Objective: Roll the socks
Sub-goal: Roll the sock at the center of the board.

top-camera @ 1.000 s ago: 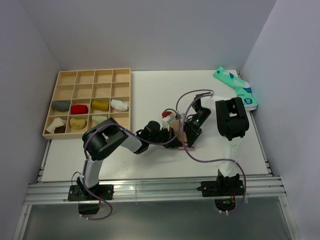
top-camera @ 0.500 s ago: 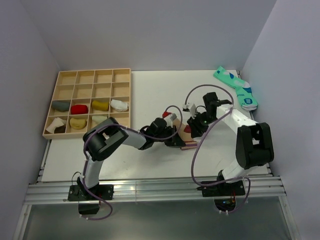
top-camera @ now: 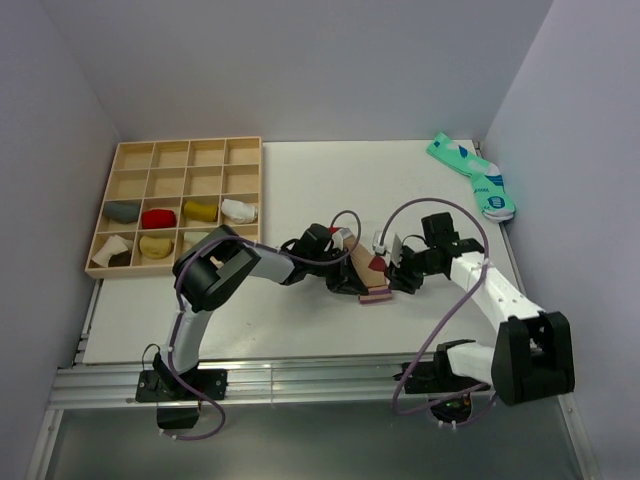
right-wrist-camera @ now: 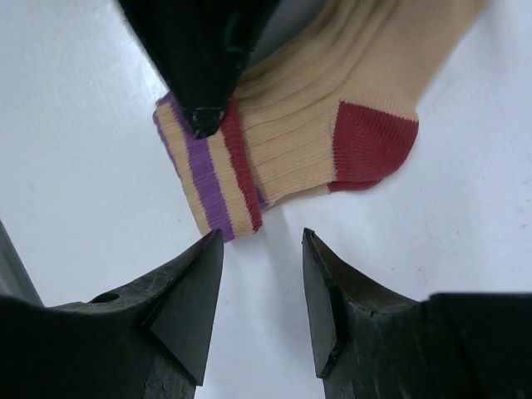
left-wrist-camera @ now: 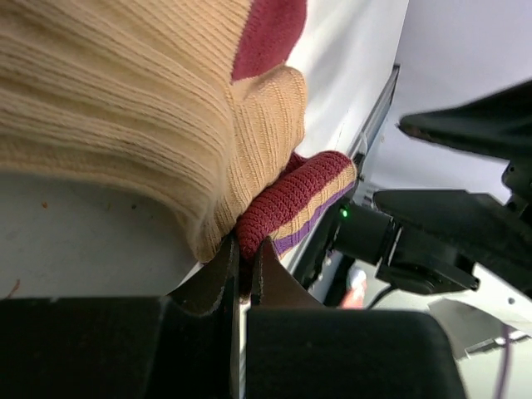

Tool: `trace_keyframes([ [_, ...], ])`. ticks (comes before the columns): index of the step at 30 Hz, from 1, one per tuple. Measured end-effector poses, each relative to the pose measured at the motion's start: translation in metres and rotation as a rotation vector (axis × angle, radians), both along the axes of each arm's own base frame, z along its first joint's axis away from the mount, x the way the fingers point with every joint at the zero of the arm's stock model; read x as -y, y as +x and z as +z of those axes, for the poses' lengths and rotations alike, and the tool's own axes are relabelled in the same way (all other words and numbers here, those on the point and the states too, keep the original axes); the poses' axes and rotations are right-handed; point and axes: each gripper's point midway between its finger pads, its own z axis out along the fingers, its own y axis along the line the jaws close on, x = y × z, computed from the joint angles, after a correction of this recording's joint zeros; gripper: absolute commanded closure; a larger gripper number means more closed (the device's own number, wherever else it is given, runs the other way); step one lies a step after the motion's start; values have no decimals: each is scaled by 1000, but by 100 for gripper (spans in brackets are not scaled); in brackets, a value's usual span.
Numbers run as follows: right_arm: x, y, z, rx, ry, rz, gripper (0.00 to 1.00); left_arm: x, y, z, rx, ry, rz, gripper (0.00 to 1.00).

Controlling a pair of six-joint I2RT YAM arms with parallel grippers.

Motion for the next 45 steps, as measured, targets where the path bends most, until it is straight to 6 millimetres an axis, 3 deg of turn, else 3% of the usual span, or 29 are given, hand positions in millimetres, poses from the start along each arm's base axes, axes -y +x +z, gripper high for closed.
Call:
trace_keyframes([
  [5,-2,-17,1,104,13,114,47,-2,-9,-1,-66,14,-41,100],
  [13,-10,-36,-6,118,0,266,46,-5,-14,-2,-139,34,-65,100],
  [22,-26,-75,-30,147,-72,442,45,-5,-16,-2,-164,45,-68,100],
  [31,-27,-67,-40,148,-133,428,46,-5,-16,-1,-179,55,-73,100],
  [39,-31,-57,-22,249,-125,409,44,-5,-17,-2,-187,62,-74,100],
  [45,-30,-55,-22,258,-144,404,43,-5,-17,-2,-191,56,-80,100],
])
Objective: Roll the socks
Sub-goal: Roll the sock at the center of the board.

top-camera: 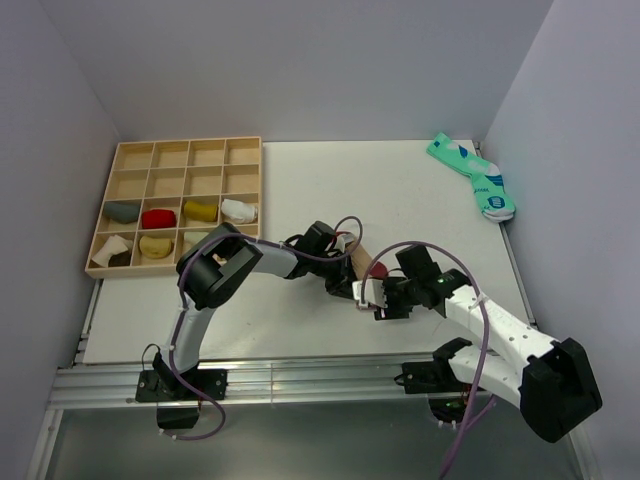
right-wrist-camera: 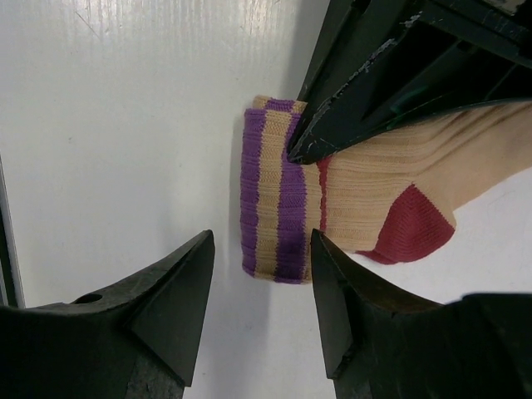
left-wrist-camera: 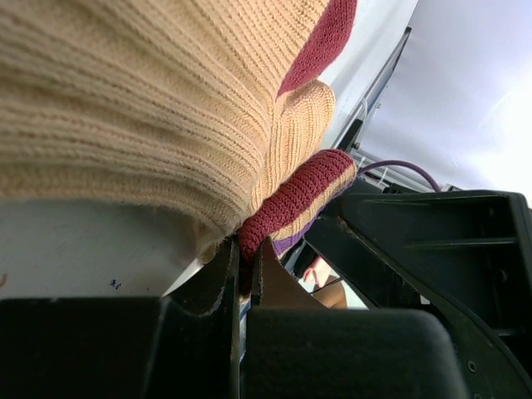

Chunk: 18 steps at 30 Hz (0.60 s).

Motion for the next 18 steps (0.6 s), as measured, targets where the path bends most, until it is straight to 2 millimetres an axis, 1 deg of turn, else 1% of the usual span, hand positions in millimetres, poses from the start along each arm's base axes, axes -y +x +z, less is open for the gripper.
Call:
trace_keyframes([
  [8,1,4,-13,7,-36,1,43,0,0,0,-3,-5,-4,100],
  [14,0,14,-23,13,-66,-13,46,0,0,0,-4,-9,-8,100],
  [15,0,15,-25,11,-69,-16,47,0,0,0,-4,-9,-8,100],
  [18,0,16,-27,3,-76,-22,57,0,0,1,-4,-10,-8,98],
])
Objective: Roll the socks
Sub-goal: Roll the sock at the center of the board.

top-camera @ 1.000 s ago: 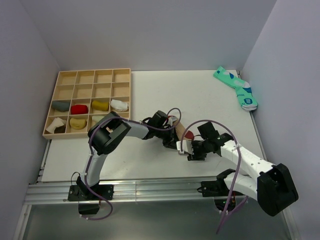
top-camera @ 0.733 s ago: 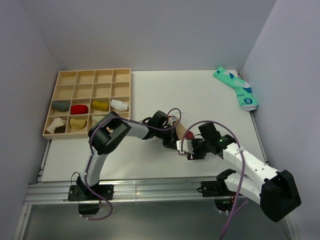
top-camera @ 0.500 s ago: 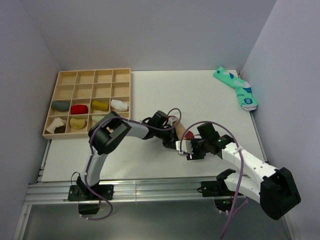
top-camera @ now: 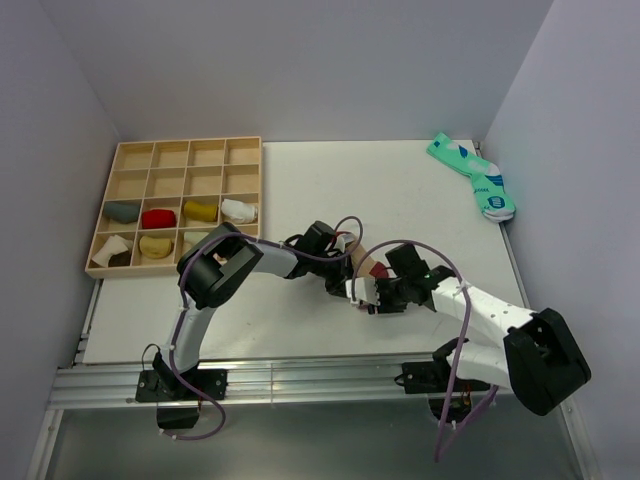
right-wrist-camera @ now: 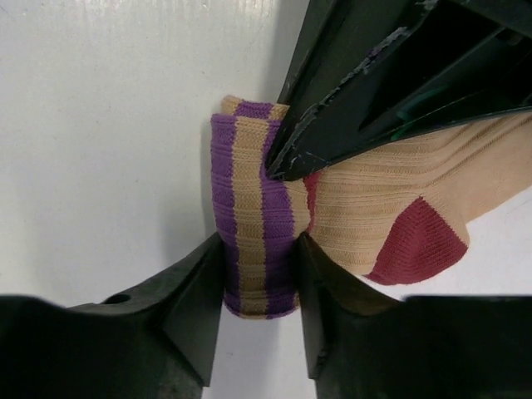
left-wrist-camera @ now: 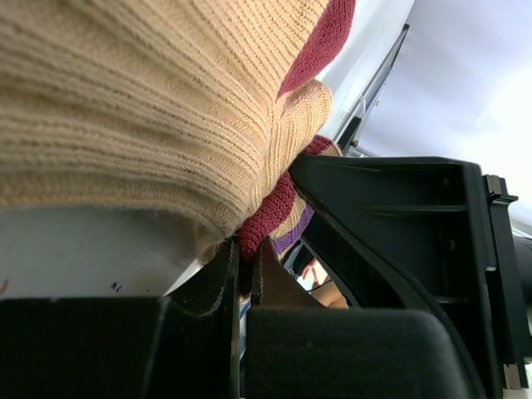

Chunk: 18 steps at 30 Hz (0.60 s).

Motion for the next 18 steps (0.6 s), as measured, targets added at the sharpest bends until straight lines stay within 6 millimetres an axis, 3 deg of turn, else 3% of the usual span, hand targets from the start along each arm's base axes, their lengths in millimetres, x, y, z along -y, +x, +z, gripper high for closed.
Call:
trace_keyframes([
  [1,0,0,-1,-9,-3,-1,66,0,0,0,0,0,0,98],
  [4,-2,3,1,-36,-11,-13,77,0,0,0,-2,-3,3,90],
  [9,-2,-1,3,-104,-13,-25,79,-3,0,-1,-4,-6,37,74],
  [18,-1,-5,13,-345,25,-41,78,-27,14,6,156,54,230,67],
])
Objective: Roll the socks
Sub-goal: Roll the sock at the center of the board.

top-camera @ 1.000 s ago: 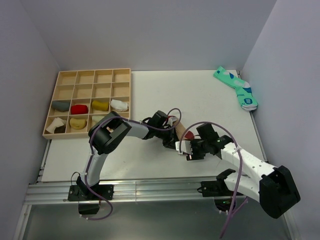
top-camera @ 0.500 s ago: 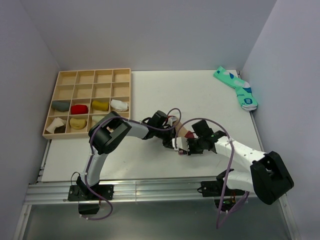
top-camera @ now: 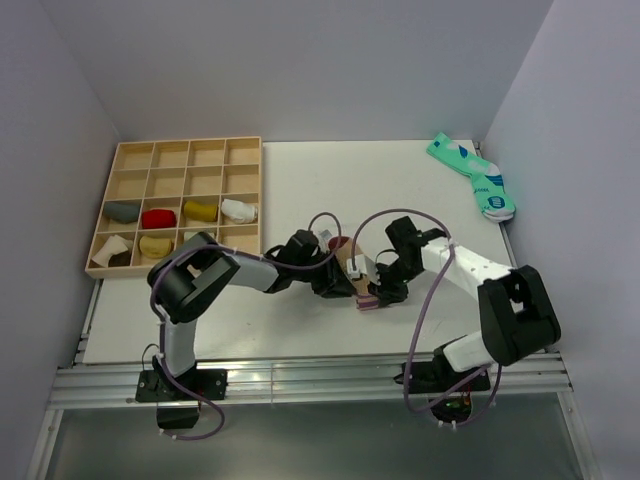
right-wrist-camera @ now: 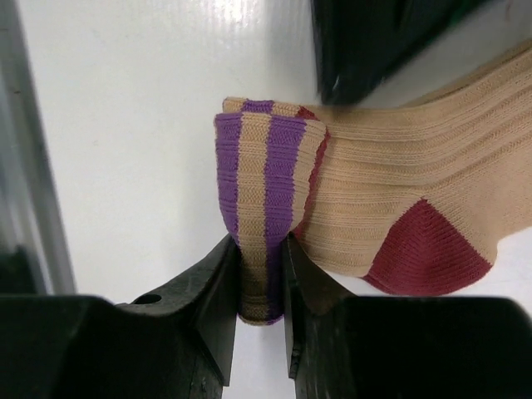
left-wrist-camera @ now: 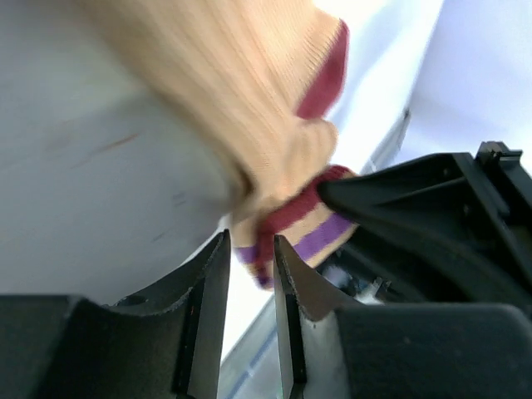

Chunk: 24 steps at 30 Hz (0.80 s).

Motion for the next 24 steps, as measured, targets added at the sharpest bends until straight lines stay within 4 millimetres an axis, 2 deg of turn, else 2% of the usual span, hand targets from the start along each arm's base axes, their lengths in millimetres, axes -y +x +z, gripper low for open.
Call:
trace_keyframes([
  [4,6,-2,1,-132,2,-16,78,-21,8,-2,95,35,105,66],
  [7,9,-4,-2,-259,-1,-31,79,-27,13,-2,198,64,134,66],
  [10,9,-6,-6,-373,-5,-49,79,-20,16,6,356,82,123,67],
  [15,9,-5,-7,-518,1,-94,80,-3,6,23,569,38,56,65],
  [24,11,-6,-6,-581,3,-149,80,12,6,41,777,-68,-50,58],
])
